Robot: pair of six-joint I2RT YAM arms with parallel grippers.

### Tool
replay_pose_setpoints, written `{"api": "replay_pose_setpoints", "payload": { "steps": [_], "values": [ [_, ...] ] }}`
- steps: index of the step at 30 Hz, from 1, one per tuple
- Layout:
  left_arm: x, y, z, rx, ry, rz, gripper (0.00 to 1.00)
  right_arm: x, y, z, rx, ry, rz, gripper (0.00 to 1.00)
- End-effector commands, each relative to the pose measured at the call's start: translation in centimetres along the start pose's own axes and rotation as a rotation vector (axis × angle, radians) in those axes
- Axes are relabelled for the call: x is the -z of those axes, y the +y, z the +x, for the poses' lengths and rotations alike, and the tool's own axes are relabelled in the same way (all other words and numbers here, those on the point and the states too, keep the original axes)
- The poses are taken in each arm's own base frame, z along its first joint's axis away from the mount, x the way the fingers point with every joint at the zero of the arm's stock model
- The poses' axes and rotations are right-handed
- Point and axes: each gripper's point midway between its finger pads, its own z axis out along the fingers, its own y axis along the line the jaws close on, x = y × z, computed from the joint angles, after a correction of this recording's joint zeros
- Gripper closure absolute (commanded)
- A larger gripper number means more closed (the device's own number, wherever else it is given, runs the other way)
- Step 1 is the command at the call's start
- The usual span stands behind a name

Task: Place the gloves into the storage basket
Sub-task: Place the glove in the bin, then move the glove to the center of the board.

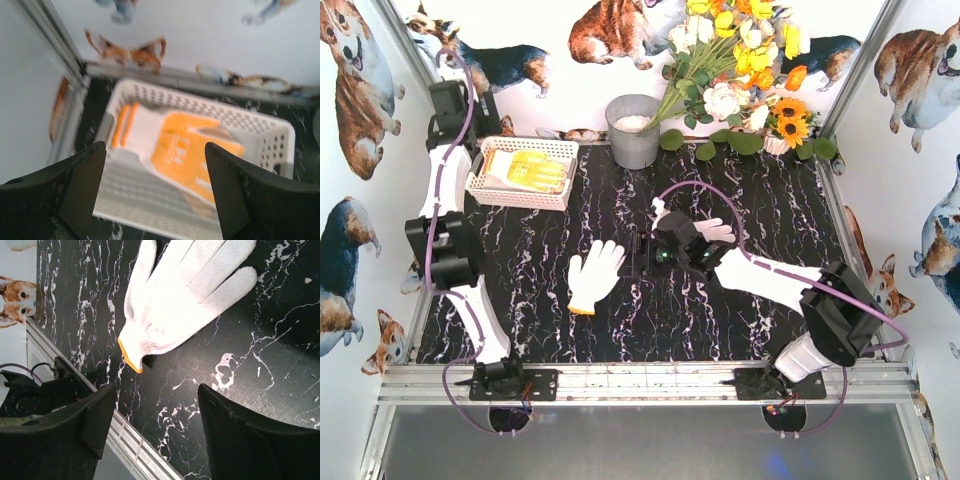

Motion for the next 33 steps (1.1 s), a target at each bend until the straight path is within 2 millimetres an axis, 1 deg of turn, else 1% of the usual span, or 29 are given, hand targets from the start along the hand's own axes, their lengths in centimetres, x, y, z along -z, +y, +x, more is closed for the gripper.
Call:
{"api": "replay_pose_setpoints", "payload": {
  "steps": [1, 3, 5, 10, 13, 15, 18, 20, 22, 24, 26, 29, 31, 33],
  "values": [
    [2.2, -2.3, 3.1, 0.147, 0.062, 0.051, 0.26, 1.7, 0.7, -1.0, -0.007, -0.061, 0.011, 0.32],
    [4.2, -3.4, 4.0, 0.206, 0.064, 0.083, 0.26, 2.2, 0.1, -0.6, -0.02, -0.056, 0.036, 0.32],
    [6.3, -4.5, 5.6, 0.254, 0.088, 0.107, 0.26, 2.7, -0.7, -0.1, -0.043, -0.048, 0.079, 0.33],
    [12.5, -6.4, 10.5, 0.315, 0.181, 0.148, 0.27, 4.5, -3.1, 0.7, -0.093, -0.072, 0.18, 0.35],
    [16.2, -7.8, 13.8, 0.313, 0.26, 0.164, 0.27, 5.7, -4.4, 0.5, -0.091, -0.11, 0.228, 0.35],
    [18.6, -9.3, 16.1, 0.325, 0.318, 0.202, 0.28, 6.2, -4.7, 0.5, -0.097, -0.124, 0.236, 0.35],
    [21.7, -11.8, 20.2, 0.313, 0.424, 0.258, 0.29, 6.2, -5.0, 0.9, -0.129, -0.124, 0.233, 0.35],
    [23.3, -12.6, 22.8, 0.286, 0.487, 0.263, 0.31, 5.7, -5.0, 1.5, -0.161, -0.111, 0.214, 0.35],
    [24.7, -13.0, 25.4, 0.271, 0.54, 0.254, 0.33, 5.2, -4.6, 2.0, -0.195, -0.092, 0.177, 0.4],
    [25.5, -13.5, 27.0, 0.281, 0.565, 0.264, 0.36, 4.5, -4.2, 2.6, -0.242, -0.08, 0.133, 0.42],
    [26.3, -13.6, 29.6, 0.295, 0.612, 0.271, 0.39, 3.9, -3.8, 2.8, -0.27, -0.078, 0.093, 0.43],
    [26.7, -14.0, 31.6, 0.33, 0.647, 0.289, 0.43, 3.2, -3.4, 3.0, -0.28, -0.071, 0.075, 0.44],
    [26.8, -14.9, 32.4, 0.372, 0.661, 0.332, 0.46, 3.0, -3.4, 3.1, -0.278, -0.066, 0.085, 0.44],
    [26.9, -15.9, 33.1, 0.402, 0.676, 0.371, 0.49, 3.1, -3.9, 3.1, -0.275, -0.069, 0.116, 0.44]
  ]
}}
